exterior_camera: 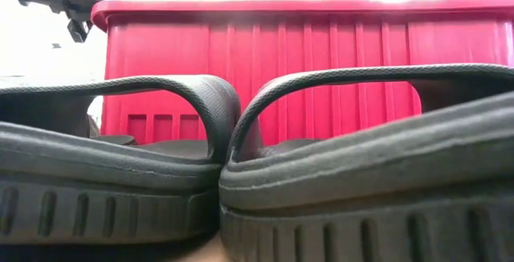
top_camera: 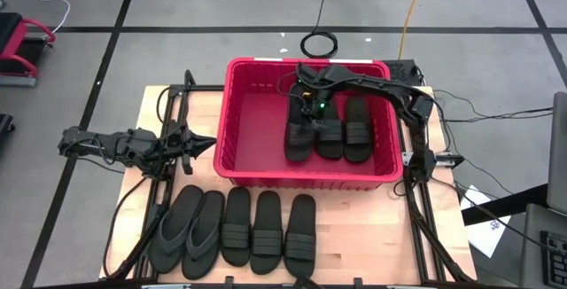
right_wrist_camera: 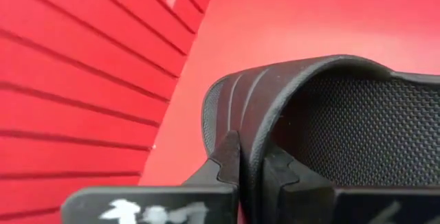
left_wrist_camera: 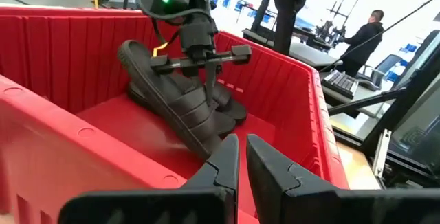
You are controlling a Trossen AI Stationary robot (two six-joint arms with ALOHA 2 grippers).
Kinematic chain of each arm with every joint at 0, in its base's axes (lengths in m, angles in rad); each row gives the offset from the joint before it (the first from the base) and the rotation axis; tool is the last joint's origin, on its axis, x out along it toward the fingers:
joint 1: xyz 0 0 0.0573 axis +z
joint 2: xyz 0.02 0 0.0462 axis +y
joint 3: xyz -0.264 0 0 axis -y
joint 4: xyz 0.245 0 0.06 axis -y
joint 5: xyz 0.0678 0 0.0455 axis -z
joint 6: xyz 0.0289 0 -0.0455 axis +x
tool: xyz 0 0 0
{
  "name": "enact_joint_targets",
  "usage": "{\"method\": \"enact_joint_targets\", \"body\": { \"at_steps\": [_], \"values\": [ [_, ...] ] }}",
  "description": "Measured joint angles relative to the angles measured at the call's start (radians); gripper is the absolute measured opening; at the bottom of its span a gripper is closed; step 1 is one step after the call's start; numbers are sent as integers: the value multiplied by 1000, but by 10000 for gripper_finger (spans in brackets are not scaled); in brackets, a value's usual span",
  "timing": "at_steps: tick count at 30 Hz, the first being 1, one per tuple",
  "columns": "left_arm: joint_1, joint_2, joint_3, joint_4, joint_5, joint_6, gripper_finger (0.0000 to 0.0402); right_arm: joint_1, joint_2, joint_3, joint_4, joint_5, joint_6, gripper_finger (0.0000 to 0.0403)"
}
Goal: Pick and place slides into bin
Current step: Put the black slipper into the red organizer bin
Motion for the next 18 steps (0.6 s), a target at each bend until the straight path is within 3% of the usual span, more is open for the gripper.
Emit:
{"method": "enact_joint_targets", "body": {
  "at_steps": [18],
  "values": [
    [0,0,0,1,-35,-96,26,-22,121,3,11,-43,-108,4]
  ]
}}
